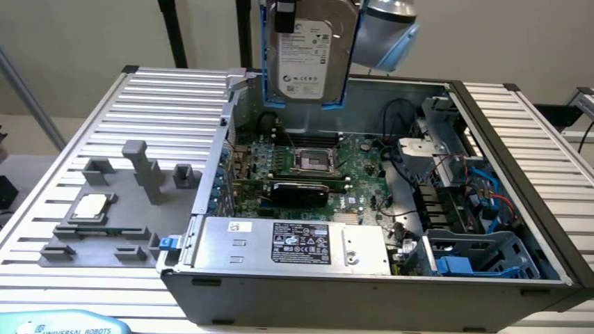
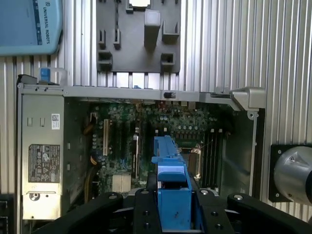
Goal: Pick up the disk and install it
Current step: 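Pick up the disk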
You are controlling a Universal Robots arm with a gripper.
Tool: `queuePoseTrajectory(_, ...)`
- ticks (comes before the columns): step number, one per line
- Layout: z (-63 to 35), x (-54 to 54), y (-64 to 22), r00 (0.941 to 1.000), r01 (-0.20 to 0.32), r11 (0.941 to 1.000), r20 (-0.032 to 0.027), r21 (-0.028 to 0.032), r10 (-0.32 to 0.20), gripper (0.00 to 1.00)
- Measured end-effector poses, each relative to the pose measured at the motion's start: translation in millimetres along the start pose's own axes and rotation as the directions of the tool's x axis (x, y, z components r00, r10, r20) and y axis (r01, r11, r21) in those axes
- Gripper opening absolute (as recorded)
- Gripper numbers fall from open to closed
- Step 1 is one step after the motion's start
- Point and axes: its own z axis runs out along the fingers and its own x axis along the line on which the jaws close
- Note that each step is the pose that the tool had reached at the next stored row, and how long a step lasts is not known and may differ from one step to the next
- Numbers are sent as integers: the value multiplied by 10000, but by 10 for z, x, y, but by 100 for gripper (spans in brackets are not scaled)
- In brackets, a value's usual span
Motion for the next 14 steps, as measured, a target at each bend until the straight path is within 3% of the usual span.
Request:
queuePoseTrajectory(7,-9,104,-312,10000,1,10000,19,0,-1,33)
queuePoseTrajectory(14,-14,241,-551,10000,2,10000,24,1,-2,33)
